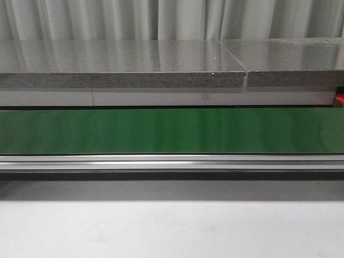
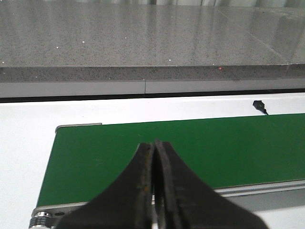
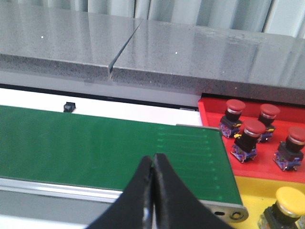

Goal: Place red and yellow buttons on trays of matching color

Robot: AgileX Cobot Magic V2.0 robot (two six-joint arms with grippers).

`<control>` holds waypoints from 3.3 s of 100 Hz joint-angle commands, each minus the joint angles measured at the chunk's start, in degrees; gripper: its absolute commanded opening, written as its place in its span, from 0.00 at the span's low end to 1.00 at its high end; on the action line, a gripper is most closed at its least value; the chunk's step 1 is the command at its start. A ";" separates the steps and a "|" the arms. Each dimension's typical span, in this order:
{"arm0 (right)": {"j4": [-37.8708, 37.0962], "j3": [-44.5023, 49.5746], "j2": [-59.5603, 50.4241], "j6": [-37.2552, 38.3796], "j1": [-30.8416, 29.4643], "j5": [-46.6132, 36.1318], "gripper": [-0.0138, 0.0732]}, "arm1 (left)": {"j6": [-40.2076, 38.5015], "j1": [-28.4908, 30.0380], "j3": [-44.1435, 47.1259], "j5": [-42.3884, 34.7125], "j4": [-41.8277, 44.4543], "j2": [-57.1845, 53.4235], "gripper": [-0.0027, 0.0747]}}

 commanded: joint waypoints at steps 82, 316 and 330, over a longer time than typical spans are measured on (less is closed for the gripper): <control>0.13 8.66 -5.73 1.76 0.09 -11.80 0.08 | -0.16 -0.46 -1.63 -4.30 -0.92 0.45 0.01; 0.13 8.66 -5.73 1.76 0.09 -11.80 0.08 | -10.79 -0.34 27.00 -31.21 13.17 -19.89 0.01; 0.13 8.66 -5.73 1.76 0.09 -11.80 0.08 | -10.79 -0.34 27.00 -31.21 13.17 -19.89 0.01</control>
